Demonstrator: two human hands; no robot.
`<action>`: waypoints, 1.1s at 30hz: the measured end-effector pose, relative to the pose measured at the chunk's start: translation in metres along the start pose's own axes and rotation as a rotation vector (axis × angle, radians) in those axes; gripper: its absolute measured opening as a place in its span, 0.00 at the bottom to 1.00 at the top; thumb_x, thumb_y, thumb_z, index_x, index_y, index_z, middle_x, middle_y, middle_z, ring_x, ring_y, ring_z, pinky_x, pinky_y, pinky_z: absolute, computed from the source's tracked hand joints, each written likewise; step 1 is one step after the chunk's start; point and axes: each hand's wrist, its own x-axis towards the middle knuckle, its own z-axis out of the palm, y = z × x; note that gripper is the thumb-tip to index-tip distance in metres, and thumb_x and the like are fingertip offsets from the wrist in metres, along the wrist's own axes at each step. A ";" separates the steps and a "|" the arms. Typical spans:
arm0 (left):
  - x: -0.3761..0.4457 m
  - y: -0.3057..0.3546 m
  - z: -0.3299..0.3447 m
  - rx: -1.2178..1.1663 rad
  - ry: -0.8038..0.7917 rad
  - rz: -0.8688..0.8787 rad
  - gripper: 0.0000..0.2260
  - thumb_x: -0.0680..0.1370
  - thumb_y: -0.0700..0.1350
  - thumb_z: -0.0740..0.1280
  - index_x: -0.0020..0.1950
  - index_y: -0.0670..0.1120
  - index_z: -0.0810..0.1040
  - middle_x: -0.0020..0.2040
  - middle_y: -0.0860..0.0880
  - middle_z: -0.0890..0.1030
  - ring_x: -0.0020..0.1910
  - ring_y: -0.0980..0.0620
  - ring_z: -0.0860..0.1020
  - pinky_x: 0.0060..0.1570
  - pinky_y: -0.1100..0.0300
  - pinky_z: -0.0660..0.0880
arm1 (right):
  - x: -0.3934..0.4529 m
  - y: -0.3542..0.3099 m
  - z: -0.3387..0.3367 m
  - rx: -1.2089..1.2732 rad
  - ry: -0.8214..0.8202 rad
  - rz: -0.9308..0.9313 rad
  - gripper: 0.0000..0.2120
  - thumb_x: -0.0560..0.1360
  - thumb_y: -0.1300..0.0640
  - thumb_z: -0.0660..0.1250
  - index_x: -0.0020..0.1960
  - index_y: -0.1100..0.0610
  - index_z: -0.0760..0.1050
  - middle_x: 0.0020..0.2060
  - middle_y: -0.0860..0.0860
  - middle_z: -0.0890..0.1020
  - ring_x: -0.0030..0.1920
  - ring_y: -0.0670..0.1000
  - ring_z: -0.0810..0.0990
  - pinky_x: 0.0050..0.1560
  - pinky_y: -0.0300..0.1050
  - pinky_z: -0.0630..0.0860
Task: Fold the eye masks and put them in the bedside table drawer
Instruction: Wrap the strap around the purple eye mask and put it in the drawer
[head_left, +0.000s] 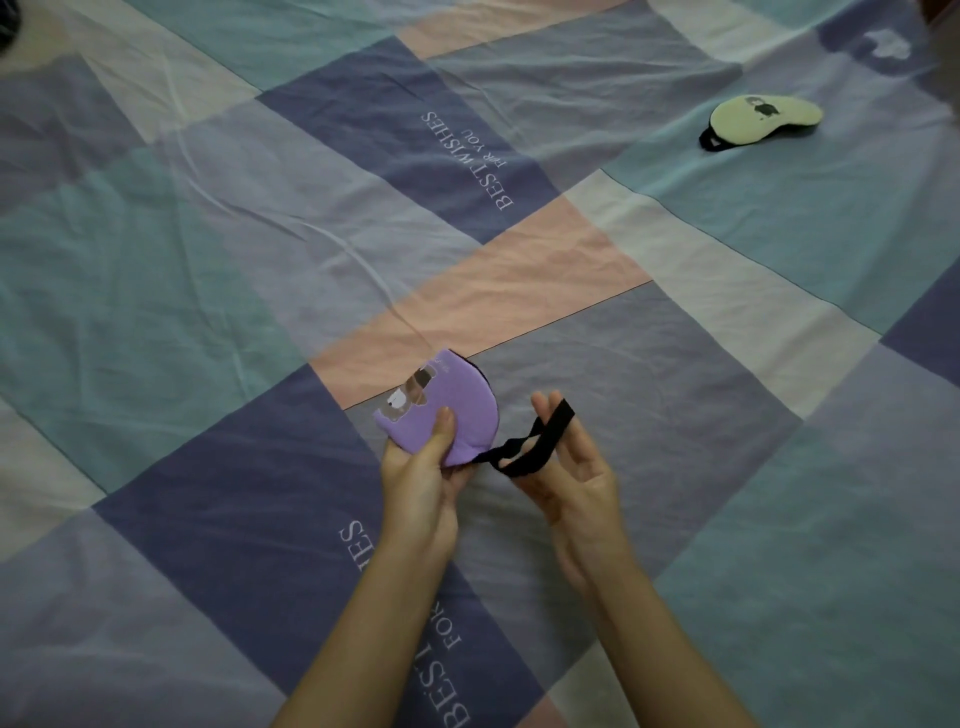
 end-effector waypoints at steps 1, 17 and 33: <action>-0.001 0.001 -0.001 0.083 -0.050 0.012 0.16 0.76 0.39 0.67 0.64 0.43 0.73 0.56 0.46 0.81 0.51 0.48 0.82 0.44 0.53 0.82 | -0.002 -0.001 0.002 -0.099 -0.007 -0.042 0.31 0.64 0.67 0.76 0.64 0.51 0.72 0.64 0.45 0.77 0.55 0.41 0.80 0.48 0.37 0.79; -0.025 0.047 -0.008 0.788 -0.726 -0.036 0.15 0.76 0.42 0.67 0.63 0.46 0.74 0.56 0.49 0.83 0.55 0.52 0.81 0.51 0.59 0.78 | -0.019 -0.029 -0.003 -0.447 -0.250 -0.146 0.16 0.61 0.53 0.72 0.48 0.56 0.77 0.37 0.49 0.83 0.37 0.46 0.82 0.37 0.37 0.77; -0.023 0.060 -0.006 0.894 -0.758 -0.131 0.19 0.75 0.47 0.70 0.64 0.56 0.71 0.58 0.51 0.80 0.57 0.54 0.80 0.54 0.57 0.78 | -0.023 -0.061 -0.008 -0.888 -0.570 -0.454 0.19 0.67 0.65 0.75 0.57 0.56 0.79 0.63 0.48 0.76 0.65 0.52 0.74 0.58 0.48 0.77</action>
